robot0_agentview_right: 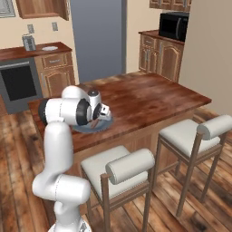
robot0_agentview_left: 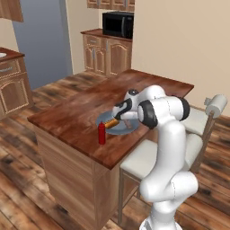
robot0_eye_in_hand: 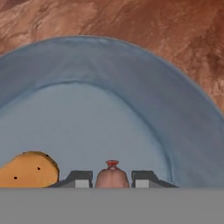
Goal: Move the hot dog bun to the plate on the dining table and place the condiment next to that plate. Then navigate to the fridge and take the sausage and place it on the plate as well.
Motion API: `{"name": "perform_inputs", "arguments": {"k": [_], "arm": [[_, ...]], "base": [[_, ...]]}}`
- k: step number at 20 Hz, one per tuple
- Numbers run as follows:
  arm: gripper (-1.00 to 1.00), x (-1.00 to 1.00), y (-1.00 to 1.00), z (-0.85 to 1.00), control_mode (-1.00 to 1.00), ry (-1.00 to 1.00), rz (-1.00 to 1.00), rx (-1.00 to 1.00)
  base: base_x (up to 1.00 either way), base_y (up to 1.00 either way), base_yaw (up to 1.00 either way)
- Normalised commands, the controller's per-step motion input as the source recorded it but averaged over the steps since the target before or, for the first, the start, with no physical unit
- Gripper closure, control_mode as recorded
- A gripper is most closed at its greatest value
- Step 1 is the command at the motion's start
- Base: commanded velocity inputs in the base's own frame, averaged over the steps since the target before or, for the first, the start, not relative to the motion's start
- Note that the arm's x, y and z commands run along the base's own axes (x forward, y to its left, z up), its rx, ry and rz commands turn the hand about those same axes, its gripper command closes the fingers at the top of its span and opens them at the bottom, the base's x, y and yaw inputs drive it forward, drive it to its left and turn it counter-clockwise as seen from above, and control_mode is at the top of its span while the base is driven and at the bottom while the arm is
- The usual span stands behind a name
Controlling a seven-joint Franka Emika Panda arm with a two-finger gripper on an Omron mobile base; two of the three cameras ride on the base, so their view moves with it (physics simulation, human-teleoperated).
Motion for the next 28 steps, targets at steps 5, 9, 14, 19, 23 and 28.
{"name": "perform_inputs", "arguments": {"k": [5,9,14,19,23,28], "arm": [[1.00,0.25,0.00,-0.17,-1.00,0.00,0.00,0.00],[1.00,0.25,0.01,-0.20,-1.00,0.01,0.00,0.00],[-1.00,0.13,0.00,-0.19,-1.00,0.01,0.00,0.00],[-1.00,-0.26,0.00,-0.06,-1.00,0.00,0.00,0.00],[-1.00,-0.44,0.05,0.01,-1.00,0.00,0.00,0.00],[-1.00,-0.29,0.02,0.34,-1.00,0.00,-0.01,0.00]], "base": [[0.00,0.00,0.00],[0.00,0.00,0.00],[0.00,0.00,0.00],[0.00,0.00,0.00],[0.00,0.00,0.00],[0.00,0.00,0.00]]}}
